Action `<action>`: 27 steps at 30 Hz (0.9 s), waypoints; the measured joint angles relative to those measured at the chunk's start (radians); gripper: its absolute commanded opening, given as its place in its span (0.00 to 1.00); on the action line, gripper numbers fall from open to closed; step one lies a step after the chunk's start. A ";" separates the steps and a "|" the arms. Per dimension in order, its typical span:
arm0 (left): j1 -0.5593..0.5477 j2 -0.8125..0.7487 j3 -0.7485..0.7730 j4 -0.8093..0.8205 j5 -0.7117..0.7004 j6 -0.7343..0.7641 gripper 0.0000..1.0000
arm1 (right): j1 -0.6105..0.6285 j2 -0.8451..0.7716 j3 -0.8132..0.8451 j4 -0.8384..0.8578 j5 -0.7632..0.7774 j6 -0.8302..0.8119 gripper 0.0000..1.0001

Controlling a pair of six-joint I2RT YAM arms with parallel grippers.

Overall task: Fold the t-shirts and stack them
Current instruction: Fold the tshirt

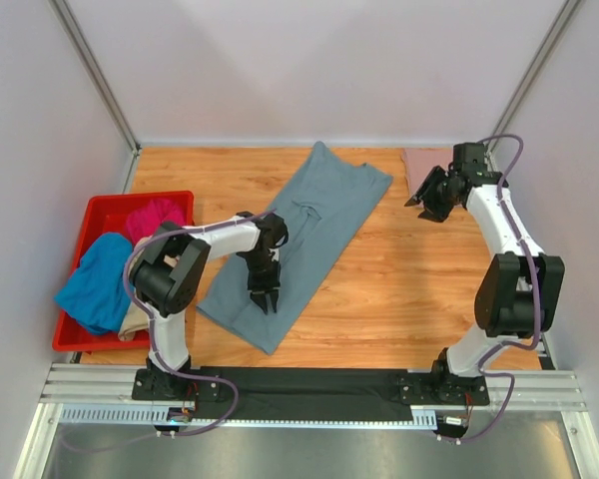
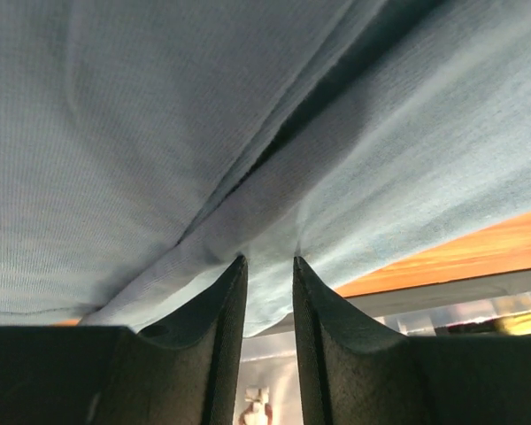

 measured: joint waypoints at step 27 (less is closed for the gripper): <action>-0.114 -0.206 -0.076 0.019 -0.011 0.148 0.44 | 0.040 0.630 0.318 0.330 -0.023 0.114 0.54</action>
